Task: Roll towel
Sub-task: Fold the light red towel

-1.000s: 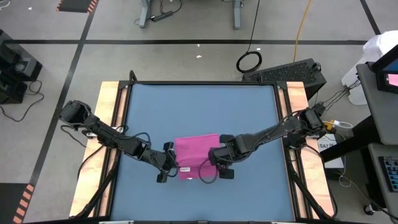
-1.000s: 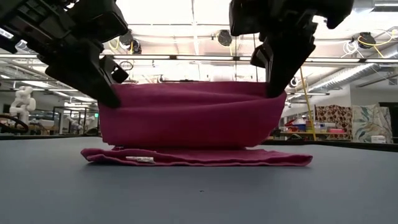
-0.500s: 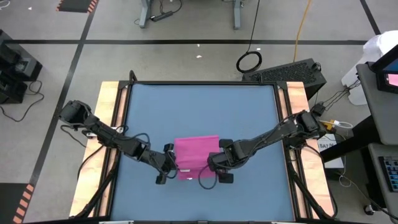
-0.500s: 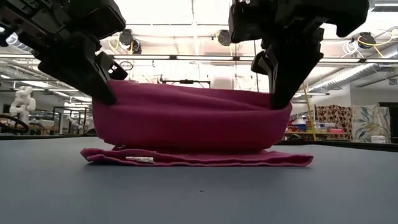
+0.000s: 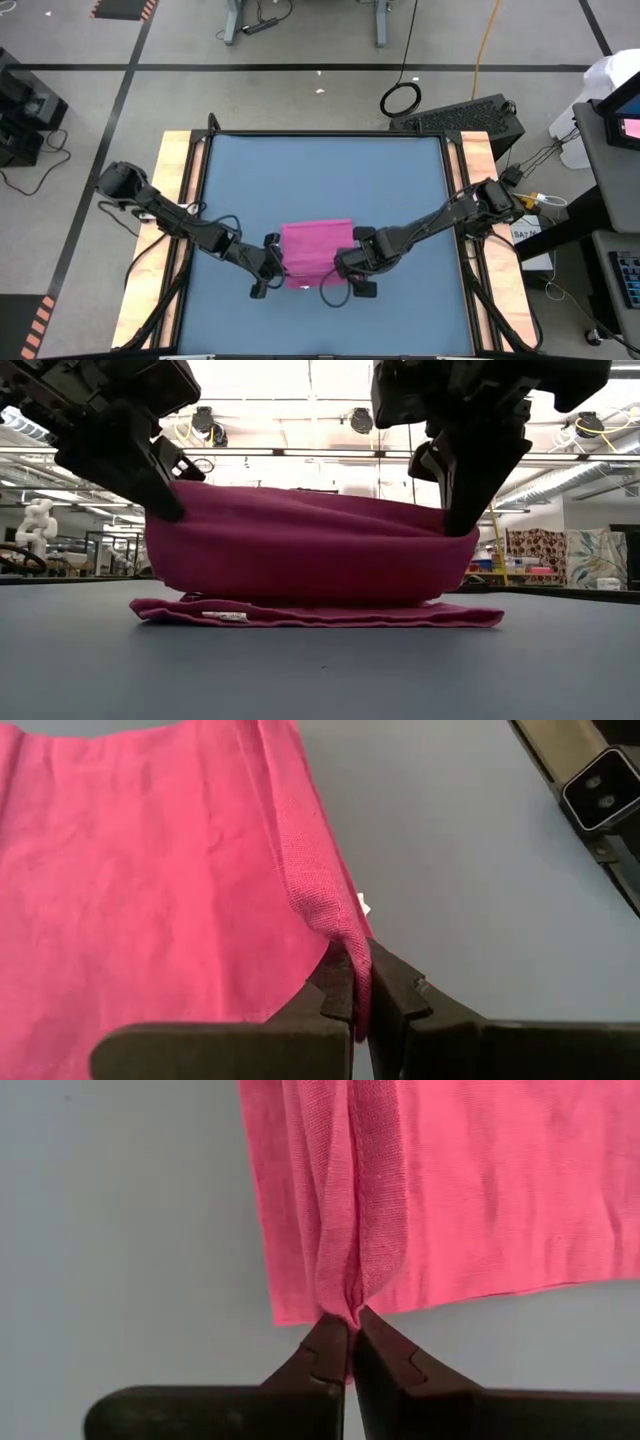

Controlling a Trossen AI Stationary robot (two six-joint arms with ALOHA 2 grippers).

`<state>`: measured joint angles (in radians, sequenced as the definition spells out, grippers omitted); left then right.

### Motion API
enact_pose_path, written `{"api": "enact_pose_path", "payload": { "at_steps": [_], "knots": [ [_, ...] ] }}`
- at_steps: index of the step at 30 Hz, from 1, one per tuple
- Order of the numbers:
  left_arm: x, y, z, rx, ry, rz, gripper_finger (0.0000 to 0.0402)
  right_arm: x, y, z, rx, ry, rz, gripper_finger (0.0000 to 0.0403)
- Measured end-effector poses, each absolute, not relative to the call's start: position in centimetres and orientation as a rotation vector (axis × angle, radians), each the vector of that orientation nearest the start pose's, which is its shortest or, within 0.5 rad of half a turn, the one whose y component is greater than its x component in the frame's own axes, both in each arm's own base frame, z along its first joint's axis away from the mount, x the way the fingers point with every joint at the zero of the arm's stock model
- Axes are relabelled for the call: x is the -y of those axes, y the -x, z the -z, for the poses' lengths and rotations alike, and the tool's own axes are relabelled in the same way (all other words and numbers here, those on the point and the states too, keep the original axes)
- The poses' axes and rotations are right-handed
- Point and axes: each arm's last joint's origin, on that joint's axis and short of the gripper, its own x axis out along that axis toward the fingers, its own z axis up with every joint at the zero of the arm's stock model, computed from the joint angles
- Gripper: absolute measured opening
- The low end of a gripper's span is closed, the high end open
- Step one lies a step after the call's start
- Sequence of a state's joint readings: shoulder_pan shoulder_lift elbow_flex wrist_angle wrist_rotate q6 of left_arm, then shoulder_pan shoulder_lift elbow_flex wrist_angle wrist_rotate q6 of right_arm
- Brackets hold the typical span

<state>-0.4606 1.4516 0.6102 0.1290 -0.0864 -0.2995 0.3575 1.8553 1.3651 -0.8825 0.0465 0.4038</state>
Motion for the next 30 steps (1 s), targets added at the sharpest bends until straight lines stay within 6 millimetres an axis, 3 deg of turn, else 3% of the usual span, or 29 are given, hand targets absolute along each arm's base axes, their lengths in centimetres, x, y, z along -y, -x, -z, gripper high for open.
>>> {"api": "enact_pose_path", "payload": {
  "at_steps": [4,11,18,23,30],
  "knots": [
    [11.8,-24.4,-15.2,-0.764,0.091,0.241,0.0019,-12.6,-33.4,-20.0,-1.370,-0.056,0.009,0.0004],
    [11.9,-24.4,-13.3,-0.851,0.084,0.205,0.0078,-12.9,-33.0,-19.8,-1.406,-0.075,0.033,0.0022],
    [11.8,-24.7,-13.5,-0.805,0.070,0.157,0.0095,-13.0,-33.3,-19.1,-1.411,-0.076,0.047,0.0060],
    [11.9,-24.9,-13.7,-0.779,0.078,0.148,0.0102,-13.0,-33.4,-19.0,-1.405,-0.078,0.049,0.0061],
    [12.1,-25.8,-14.3,-0.670,0.225,0.101,0.0192,-13.0,-33.5,-19.0,-1.399,-0.081,0.056,0.0057]
  ]
}}
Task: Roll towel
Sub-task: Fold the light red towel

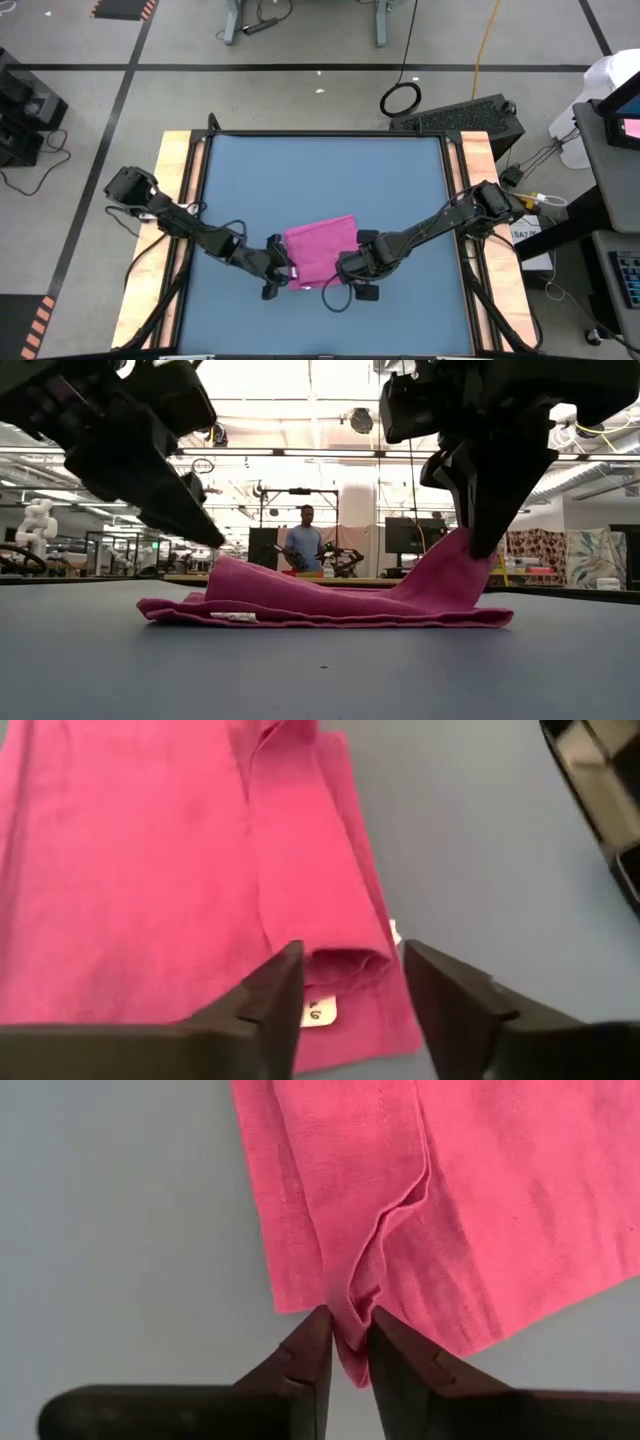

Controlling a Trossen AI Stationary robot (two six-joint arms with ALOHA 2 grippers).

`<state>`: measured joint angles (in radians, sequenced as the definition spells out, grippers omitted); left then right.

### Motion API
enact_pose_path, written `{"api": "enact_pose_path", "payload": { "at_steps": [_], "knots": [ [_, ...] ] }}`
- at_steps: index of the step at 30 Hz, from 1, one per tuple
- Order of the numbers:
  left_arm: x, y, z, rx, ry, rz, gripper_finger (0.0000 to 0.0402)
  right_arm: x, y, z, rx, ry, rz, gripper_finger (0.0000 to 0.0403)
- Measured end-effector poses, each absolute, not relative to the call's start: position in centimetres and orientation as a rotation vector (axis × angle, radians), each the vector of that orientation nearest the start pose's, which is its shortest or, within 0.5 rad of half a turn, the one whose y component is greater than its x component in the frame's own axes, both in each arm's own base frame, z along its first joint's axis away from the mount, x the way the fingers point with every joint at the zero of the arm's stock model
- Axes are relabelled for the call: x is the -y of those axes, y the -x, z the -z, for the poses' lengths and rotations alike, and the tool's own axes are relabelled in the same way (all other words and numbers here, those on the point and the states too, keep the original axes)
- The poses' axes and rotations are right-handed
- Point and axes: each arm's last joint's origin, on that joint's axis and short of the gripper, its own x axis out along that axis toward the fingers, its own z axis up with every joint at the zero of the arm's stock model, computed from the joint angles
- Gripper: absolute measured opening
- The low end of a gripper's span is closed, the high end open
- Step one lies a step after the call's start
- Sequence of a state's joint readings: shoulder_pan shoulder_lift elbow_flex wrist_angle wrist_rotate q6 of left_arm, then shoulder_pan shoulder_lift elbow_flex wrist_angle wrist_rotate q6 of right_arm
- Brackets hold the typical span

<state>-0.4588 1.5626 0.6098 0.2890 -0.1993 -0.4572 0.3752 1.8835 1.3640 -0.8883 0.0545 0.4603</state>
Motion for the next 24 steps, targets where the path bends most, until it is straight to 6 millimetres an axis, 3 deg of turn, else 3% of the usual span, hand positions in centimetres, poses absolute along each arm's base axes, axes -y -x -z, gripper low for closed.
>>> {"api": "enact_pose_path", "payload": {
  "at_steps": [5,14,20,24],
  "knots": [
    [12.2,-25.8,-13.6,-0.699,0.320,0.057,0.0253,-13.0,-33.6,-19.0,-1.389,-0.083,0.055,0.0057],
    [13.1,-27.0,-12.1,-0.583,0.266,0.055,0.0300,-13.2,-33.9,-19.1,-1.355,-0.098,0.047,0.0057],
    [12.5,-27.6,-10.8,-0.605,0.220,0.074,0.0297,-13.2,-33.9,-19.1,-1.355,-0.098,0.046,0.0057],
    [12.8,-28.0,-10.3,-0.571,0.213,0.118,0.0256,-13.2,-33.9,-19.1,-1.354,-0.098,0.046,0.0057]
  ]
}}
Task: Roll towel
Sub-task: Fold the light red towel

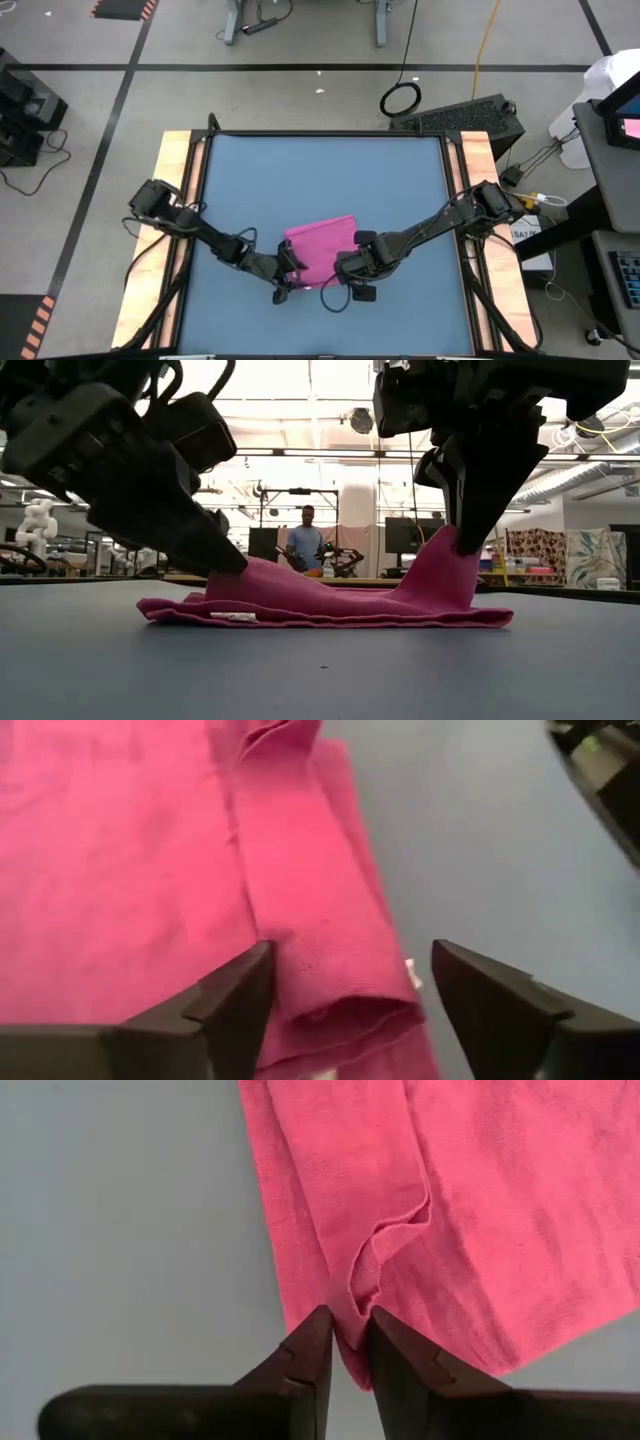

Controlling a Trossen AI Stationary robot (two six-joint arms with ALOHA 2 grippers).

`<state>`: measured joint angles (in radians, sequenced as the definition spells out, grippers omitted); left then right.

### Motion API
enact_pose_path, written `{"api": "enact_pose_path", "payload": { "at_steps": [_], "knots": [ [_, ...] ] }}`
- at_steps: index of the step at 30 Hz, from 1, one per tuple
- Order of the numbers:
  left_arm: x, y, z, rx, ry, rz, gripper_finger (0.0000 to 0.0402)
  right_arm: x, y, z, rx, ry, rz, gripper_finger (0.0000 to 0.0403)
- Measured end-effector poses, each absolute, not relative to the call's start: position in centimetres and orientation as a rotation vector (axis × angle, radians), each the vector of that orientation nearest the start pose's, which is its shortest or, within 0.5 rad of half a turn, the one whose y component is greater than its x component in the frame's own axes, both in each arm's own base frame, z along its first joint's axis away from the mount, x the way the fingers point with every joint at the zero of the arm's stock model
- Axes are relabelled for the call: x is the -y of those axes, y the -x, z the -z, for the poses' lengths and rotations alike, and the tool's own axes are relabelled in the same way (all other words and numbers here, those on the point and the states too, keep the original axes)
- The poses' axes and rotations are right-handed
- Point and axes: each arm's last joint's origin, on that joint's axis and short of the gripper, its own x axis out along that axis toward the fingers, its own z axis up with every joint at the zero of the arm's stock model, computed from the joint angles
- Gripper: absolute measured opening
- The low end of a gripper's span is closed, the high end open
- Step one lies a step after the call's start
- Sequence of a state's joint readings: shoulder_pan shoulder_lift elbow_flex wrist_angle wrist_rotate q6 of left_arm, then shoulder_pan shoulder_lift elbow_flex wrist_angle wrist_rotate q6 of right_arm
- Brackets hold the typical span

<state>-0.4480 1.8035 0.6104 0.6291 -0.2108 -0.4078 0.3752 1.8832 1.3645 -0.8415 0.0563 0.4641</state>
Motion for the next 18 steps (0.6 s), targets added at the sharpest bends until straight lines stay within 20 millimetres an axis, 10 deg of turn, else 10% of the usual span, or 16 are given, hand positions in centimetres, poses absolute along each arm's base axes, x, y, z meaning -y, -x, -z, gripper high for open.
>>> {"api": "enact_pose_path", "payload": {
  "at_steps": [10,18],
  "knots": [
    [12.8,-27.8,-10.2,-0.598,0.179,0.120,0.0018,-13.2,-33.9,-19.1,-1.351,-0.111,0.053,0.0056],
    [13.0,-26.6,-13.4,-0.595,0.170,0.144,0.0035,-13.2,-33.9,-19.7,-1.327,-0.158,0.075,0.0024]
  ]
}}
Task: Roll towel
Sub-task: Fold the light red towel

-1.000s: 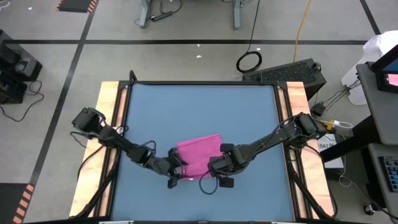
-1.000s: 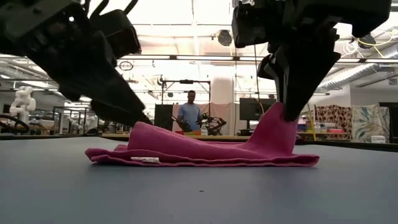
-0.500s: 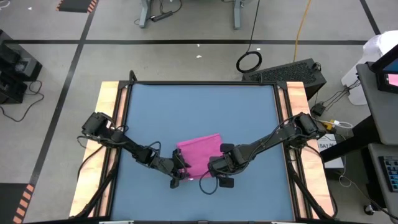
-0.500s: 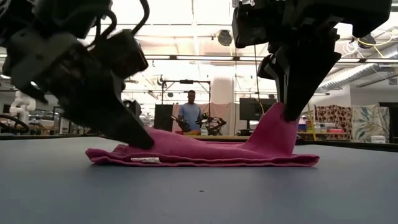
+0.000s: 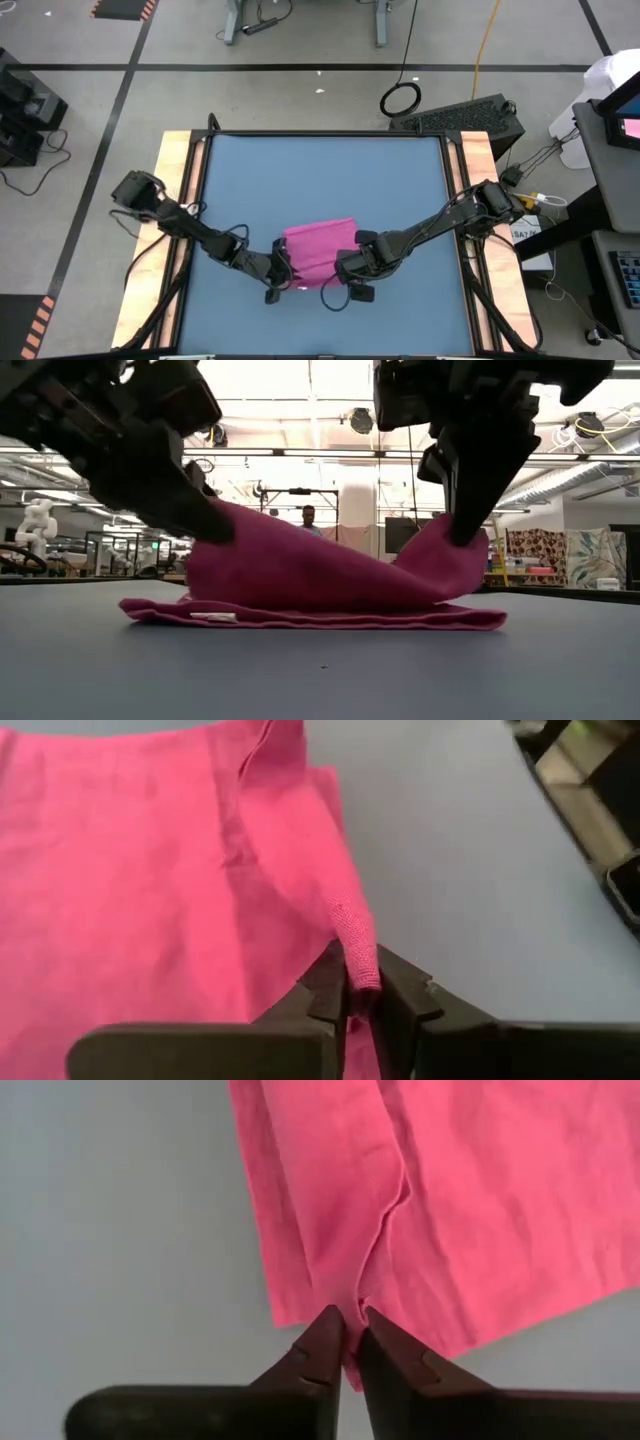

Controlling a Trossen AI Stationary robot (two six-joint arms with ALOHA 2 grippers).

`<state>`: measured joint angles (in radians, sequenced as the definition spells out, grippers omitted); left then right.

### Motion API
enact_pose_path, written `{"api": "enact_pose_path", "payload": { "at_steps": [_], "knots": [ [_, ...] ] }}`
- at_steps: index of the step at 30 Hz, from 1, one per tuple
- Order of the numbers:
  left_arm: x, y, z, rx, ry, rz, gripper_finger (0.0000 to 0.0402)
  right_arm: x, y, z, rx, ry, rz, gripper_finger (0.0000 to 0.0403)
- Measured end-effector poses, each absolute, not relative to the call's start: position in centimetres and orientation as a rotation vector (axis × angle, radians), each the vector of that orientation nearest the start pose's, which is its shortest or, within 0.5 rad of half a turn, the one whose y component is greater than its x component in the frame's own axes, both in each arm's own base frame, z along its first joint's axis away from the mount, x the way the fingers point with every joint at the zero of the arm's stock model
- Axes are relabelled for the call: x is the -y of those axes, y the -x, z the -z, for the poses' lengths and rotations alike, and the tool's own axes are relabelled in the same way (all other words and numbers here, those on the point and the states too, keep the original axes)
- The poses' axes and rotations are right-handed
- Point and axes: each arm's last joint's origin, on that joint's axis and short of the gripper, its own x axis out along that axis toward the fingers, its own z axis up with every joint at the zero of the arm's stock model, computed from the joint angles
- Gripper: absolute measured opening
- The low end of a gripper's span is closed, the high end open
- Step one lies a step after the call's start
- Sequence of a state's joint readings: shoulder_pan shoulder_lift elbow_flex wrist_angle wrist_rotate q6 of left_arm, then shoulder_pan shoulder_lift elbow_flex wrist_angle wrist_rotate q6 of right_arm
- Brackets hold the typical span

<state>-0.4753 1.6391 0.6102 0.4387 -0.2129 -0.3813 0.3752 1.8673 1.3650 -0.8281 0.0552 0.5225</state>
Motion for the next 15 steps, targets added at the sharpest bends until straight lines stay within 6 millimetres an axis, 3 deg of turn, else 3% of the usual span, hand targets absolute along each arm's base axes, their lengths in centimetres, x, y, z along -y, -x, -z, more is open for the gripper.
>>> {"api": "enact_pose_path", "payload": {
  "at_steps": [5,15],
  "knots": [
    [12.6,-25.4,-15.0,-0.618,0.104,0.107,0.0022,-13.2,-34.0,-19.9,-1.303,-0.166,0.068,0.0003],
    [10.8,-23.0,-18.7,-0.603,-0.044,-0.006,0.0020,-11.8,-33.9,-21.1,-1.255,-0.124,0.141,0.0005]
  ]
}}
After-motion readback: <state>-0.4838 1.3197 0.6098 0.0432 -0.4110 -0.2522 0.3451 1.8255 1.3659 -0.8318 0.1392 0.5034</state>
